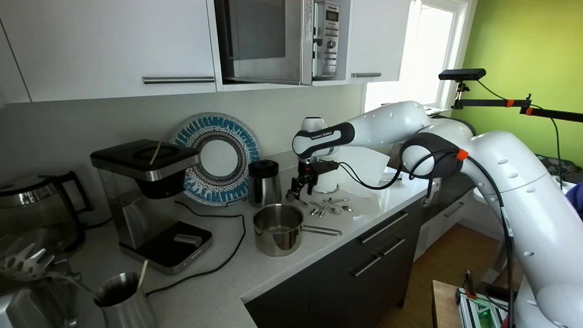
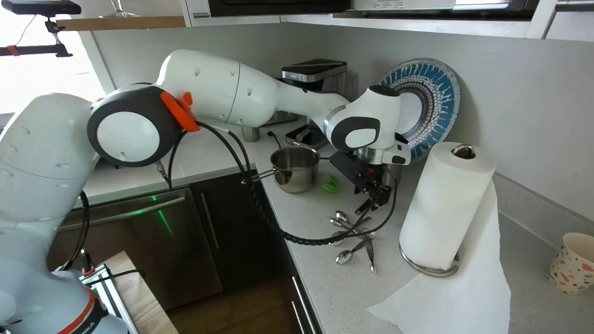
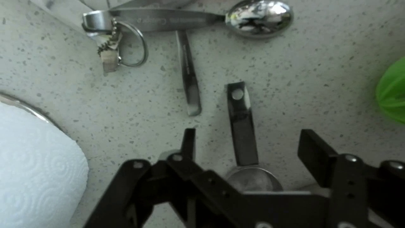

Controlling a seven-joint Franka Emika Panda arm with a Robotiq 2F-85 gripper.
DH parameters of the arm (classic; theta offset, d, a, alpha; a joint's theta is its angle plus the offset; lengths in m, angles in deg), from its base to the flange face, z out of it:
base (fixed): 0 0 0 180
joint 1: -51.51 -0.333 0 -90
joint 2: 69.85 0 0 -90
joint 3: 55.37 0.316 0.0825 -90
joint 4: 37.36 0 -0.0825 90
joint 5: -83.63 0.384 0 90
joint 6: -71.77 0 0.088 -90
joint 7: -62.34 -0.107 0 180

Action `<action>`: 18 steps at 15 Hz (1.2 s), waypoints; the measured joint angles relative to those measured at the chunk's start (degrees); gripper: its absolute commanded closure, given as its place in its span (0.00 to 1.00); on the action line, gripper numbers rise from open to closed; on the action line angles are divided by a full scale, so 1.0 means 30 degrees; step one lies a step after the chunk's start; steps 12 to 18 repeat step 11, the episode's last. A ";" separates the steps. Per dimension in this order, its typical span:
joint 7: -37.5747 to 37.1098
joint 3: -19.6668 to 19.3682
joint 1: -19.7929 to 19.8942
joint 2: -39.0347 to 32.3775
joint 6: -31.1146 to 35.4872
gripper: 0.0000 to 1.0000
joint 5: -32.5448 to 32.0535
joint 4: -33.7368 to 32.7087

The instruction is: Take the measuring spoon out of the microwave and put it on the countertop

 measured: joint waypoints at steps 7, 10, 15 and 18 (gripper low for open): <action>-0.0098 -0.0272 -0.0767 0.4932 -0.1379 0.00 -0.1442 0.5580; 0.0437 -0.1032 -0.0324 0.7151 -0.2268 0.00 -0.1479 0.8456; 0.1137 -0.1247 -0.0112 0.7894 -0.2292 0.00 -0.1491 0.9440; 0.1137 -0.1247 -0.0112 0.7894 -0.2292 0.00 -0.1491 0.9440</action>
